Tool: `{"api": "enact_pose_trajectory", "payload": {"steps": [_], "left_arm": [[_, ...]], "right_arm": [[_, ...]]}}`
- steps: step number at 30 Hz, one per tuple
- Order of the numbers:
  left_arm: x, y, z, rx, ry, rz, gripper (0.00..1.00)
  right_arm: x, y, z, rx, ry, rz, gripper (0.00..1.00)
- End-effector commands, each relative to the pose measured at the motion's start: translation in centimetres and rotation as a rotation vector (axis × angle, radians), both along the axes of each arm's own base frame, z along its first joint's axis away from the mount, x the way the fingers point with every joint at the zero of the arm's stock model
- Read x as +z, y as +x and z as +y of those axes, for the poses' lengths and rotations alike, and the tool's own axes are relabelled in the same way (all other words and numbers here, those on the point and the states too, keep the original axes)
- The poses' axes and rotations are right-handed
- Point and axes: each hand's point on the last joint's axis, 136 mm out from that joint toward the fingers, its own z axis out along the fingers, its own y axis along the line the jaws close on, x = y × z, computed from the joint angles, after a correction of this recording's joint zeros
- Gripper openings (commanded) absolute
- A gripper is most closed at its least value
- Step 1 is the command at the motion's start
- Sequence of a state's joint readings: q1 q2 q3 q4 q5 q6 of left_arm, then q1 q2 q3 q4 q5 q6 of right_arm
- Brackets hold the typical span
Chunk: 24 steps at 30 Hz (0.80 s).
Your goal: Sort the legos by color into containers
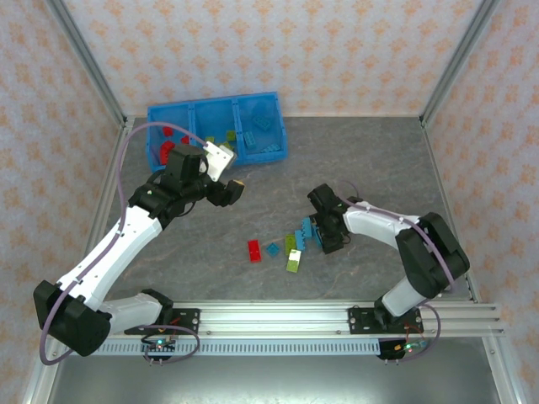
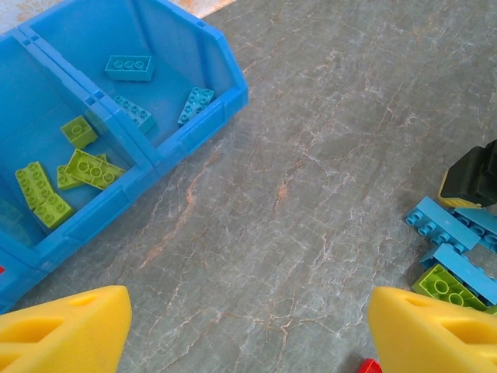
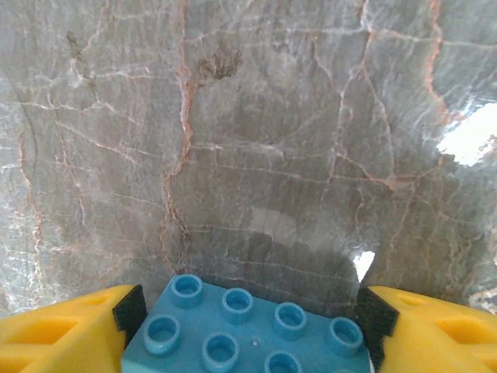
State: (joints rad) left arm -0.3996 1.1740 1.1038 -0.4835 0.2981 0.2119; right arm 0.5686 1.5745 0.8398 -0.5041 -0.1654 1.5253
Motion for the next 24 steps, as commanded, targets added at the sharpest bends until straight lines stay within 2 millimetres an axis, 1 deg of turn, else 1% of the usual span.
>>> {"api": "enact_pose_trajectory", "payload": {"steps": [1, 5, 9, 11, 14, 16, 18, 19, 21, 23, 24], "left_arm": [[0.2, 0.1, 0.4, 0.009, 0.026, -0.029, 0.81], [0.2, 0.2, 0.5, 0.013, 0.031, -0.032, 0.81], [0.1, 0.2, 0.6, 0.015, 0.032, -0.03, 0.81], [0.1, 0.2, 0.6, 0.017, 0.031, -0.032, 0.81], [0.3, 0.3, 0.6, 0.022, 0.029, -0.035, 0.81], [0.4, 0.4, 0.8, 0.033, 0.03, -0.042, 0.81], [0.6, 0.6, 1.3, 0.062, 0.04, -0.053, 0.81], [0.6, 0.7, 1.6, 0.079, 0.047, -0.056, 0.81], [0.6, 1.1, 2.4, 0.133, 0.069, -0.066, 0.81], [0.9, 1.4, 3.3, 0.182, 0.083, -0.083, 0.81], [1.1, 1.4, 3.6, 0.2, 0.08, -0.094, 0.81]], "right_arm": [[-1.3, 1.9, 2.8, 0.003, 0.105, -0.033, 0.72], [-1.1, 2.0, 2.7, -0.01, 0.105, -0.04, 0.66], [0.1, 2.0, 2.2, -0.019, 0.095, -0.067, 0.65], [1.4, 2.2, 1.8, -0.006, 0.082, -0.105, 0.64], [4.9, 3.3, 1.3, 0.047, 0.048, -0.204, 0.65], [7.6, 4.5, 1.4, 0.087, 0.033, -0.284, 0.65], [10.7, 6.5, 2.1, 0.138, 0.027, -0.38, 0.65], [11.9, 7.5, 2.6, 0.161, 0.023, -0.418, 0.65], [14.7, 10.1, 3.9, 0.212, 0.005, -0.492, 0.65], [16.7, 13.0, 5.3, 0.258, -0.022, -0.554, 0.65], [17.4, 14.6, 6.1, 0.274, -0.033, -0.577, 0.65]]}}
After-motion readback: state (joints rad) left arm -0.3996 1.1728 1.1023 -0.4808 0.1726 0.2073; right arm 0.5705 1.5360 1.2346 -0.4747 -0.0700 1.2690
